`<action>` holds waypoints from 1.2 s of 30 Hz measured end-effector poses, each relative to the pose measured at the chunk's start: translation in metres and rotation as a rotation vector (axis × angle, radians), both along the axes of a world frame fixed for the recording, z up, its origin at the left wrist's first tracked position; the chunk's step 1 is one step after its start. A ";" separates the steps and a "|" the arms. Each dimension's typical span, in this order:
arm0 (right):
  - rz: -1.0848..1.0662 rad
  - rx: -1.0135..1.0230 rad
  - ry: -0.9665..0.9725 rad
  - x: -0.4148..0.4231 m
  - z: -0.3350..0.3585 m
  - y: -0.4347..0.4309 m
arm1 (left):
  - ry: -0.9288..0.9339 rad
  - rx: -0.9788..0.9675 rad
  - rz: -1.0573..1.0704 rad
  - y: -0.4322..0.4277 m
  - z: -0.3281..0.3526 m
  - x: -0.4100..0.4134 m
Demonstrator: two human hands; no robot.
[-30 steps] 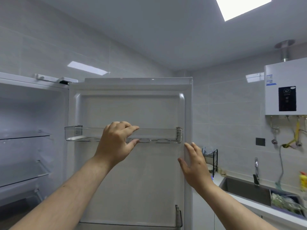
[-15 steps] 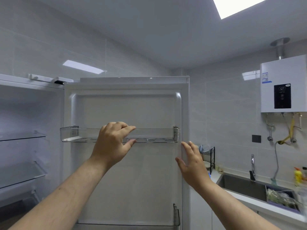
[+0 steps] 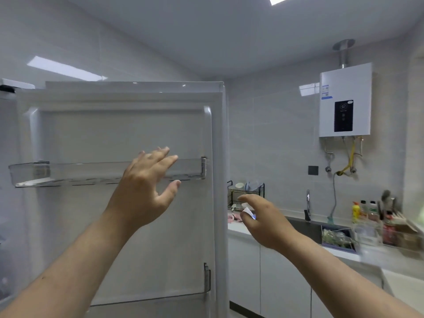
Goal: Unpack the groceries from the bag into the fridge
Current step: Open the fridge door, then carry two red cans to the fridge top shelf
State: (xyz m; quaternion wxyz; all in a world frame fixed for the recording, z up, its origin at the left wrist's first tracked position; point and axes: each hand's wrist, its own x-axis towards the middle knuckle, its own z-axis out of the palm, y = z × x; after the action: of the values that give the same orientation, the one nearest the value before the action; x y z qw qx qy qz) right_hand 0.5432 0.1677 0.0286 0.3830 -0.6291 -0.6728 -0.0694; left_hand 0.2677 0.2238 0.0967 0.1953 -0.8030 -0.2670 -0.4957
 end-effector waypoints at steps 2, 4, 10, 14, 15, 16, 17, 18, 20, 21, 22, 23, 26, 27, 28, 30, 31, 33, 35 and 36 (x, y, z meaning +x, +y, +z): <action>-0.002 -0.037 -0.013 0.015 0.002 -0.013 | 0.049 0.050 -0.051 -0.014 -0.009 0.024; -0.022 -0.060 -0.055 0.033 0.004 -0.026 | 0.139 0.008 -0.105 -0.022 -0.019 0.050; -0.158 -0.137 -0.187 0.104 0.001 -0.066 | 0.416 -0.303 -0.088 -0.027 -0.038 0.135; -0.246 -0.207 -0.206 0.149 -0.009 -0.099 | 0.478 -0.440 -0.094 -0.030 -0.049 0.190; -0.269 -0.233 -0.208 0.159 -0.012 -0.108 | 0.496 -0.463 -0.098 -0.031 -0.053 0.204; -0.293 -0.253 -0.206 0.170 -0.015 -0.117 | 0.513 -0.478 -0.104 -0.032 -0.056 0.218; -0.320 -0.266 -0.202 0.180 -0.018 -0.126 | 0.523 -0.493 -0.116 -0.034 -0.060 0.232; -0.350 -0.277 -0.198 0.190 -0.021 -0.136 | 0.528 -0.504 -0.134 -0.036 -0.063 0.245; -0.413 -0.289 -0.184 0.207 -0.027 -0.156 | 0.538 -0.517 -0.190 -0.042 -0.070 0.272; -0.443 -0.292 -0.174 0.215 -0.030 -0.166 | 0.544 -0.524 -0.223 -0.046 -0.074 0.284; -0.475 -0.297 -0.163 0.222 -0.033 -0.177 | 0.549 -0.531 -0.256 -0.052 -0.077 0.297; -0.508 -0.304 -0.153 0.228 -0.035 -0.187 | 0.554 -0.537 -0.287 -0.056 -0.080 0.309; -0.603 -0.327 -0.122 0.246 -0.042 -0.215 | 0.584 -0.557 -0.394 -0.069 -0.090 0.345; -0.633 -0.337 -0.109 0.250 -0.043 -0.225 | 0.599 -0.565 -0.427 -0.074 -0.094 0.358; -0.670 -0.350 -0.095 0.254 -0.045 -0.235 | 0.610 -0.569 -0.462 -0.078 -0.096 0.369; -0.745 -0.372 -0.073 0.260 -0.047 -0.252 | 0.628 -0.587 -0.541 -0.087 -0.098 0.389; -0.795 -0.385 -0.053 0.262 -0.049 -0.263 | 0.646 -0.594 -0.591 -0.090 -0.100 0.402; -0.839 -0.394 -0.026 0.264 -0.051 -0.279 | 0.652 -0.611 -0.641 -0.096 -0.104 0.417; -0.906 -0.414 0.008 0.264 -0.055 -0.294 | 0.679 -0.621 -0.708 -0.099 -0.109 0.435; -0.942 -0.422 0.027 0.263 -0.058 -0.300 | 0.704 -0.616 -0.741 -0.101 -0.113 0.444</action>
State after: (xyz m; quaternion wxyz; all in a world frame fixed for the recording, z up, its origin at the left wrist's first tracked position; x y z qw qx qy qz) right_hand 0.8066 -0.1328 -0.0291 0.1835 -0.9283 -0.3109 -0.0892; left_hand 0.7114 0.1232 -0.0162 -0.1561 -0.9783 -0.0197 -0.1345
